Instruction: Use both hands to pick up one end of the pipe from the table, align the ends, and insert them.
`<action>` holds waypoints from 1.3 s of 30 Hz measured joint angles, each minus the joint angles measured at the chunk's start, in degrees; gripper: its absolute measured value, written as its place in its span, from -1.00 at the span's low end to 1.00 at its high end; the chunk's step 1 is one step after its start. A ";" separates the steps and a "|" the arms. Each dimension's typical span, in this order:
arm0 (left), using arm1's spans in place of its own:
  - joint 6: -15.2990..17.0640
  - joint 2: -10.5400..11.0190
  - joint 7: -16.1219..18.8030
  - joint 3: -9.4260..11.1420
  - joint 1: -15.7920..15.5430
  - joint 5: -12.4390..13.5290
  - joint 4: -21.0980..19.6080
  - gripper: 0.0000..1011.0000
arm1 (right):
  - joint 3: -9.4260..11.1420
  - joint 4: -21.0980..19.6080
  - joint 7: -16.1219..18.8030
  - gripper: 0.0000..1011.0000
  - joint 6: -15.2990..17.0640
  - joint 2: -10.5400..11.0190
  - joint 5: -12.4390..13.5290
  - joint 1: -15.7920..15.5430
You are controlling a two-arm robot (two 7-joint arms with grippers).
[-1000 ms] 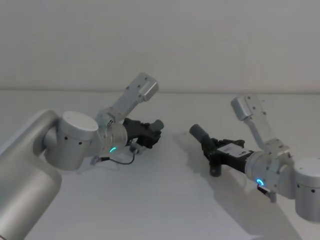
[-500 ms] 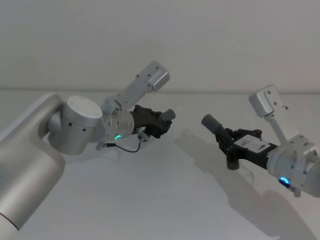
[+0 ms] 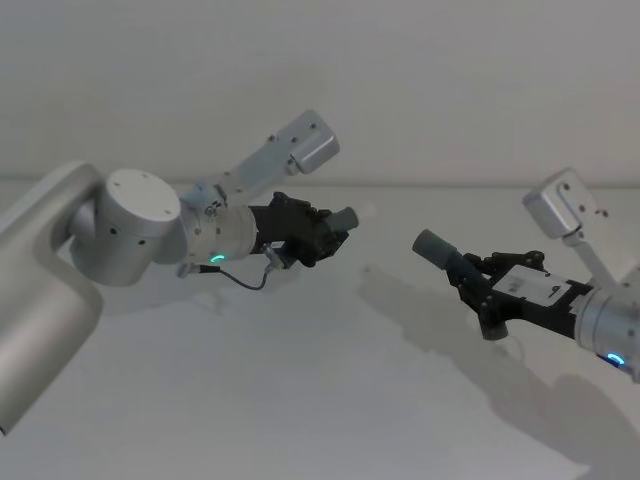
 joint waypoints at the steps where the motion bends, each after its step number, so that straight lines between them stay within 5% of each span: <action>1: -0.63 0.21 -0.65 0.12 -0.14 0.00 0.01 -0.29 | 0.00 0.00 0.00 -0.48 0.00 0.00 0.00 0.00; 10: -7.15 2.84 -7.01 1.42 -1.82 -0.43 0.07 -0.29 | -1.06 0.64 5.56 -0.48 -3.27 3.24 1.08 1.37; 25: -16.79 6.74 -17.04 3.12 -3.89 -2.64 -0.11 -0.29 | -2.98 1.35 11.30 -0.48 -6.79 5.70 2.50 3.50; 39: -19.81 9.56 -20.95 3.99 -4.37 -3.59 -1.79 -0.29 | -4.10 1.62 14.18 -0.48 -8.75 7.30 3.52 4.38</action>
